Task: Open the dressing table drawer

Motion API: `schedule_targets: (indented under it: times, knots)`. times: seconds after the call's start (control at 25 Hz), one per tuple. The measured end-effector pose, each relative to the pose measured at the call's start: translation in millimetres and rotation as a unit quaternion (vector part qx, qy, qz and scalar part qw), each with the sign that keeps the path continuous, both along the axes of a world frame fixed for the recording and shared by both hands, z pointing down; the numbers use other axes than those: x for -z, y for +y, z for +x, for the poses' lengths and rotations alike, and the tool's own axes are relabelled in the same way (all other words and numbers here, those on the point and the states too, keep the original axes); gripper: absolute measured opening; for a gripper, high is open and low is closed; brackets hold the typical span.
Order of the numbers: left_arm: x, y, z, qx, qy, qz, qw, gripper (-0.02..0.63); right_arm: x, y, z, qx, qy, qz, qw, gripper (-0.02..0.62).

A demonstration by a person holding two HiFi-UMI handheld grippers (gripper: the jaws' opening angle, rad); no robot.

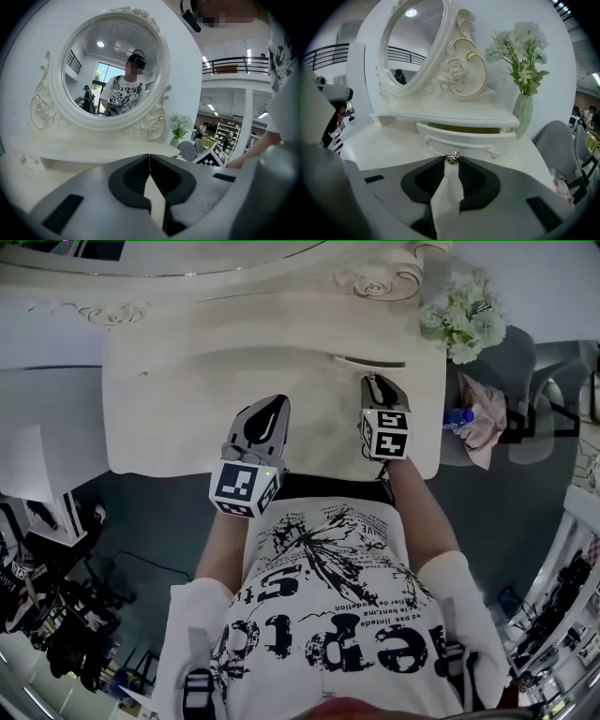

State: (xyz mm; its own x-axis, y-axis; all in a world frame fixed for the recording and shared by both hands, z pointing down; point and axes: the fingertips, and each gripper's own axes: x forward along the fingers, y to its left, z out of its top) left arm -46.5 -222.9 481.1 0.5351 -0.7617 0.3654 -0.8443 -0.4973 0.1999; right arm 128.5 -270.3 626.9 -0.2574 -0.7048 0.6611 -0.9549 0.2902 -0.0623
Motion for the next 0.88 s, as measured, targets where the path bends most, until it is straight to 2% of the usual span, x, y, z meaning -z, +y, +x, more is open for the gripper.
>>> schedule_targets:
  times: [0.6, 0.88]
  knots:
    - [5.4, 19.7, 4.0, -0.021, 0.000, 0.009, 0.9997, 0.020, -2.3, 39.2, -1.6, -0.010, -0.002, -0.009, 1.000, 0.106]
    - [7.6, 29.4, 2.9, -0.028, -0.005, 0.010, 0.9995, 0.020, -1.5, 43.5, -1.0, -0.020, 0.020, -0.003, 1.000, 0.107]
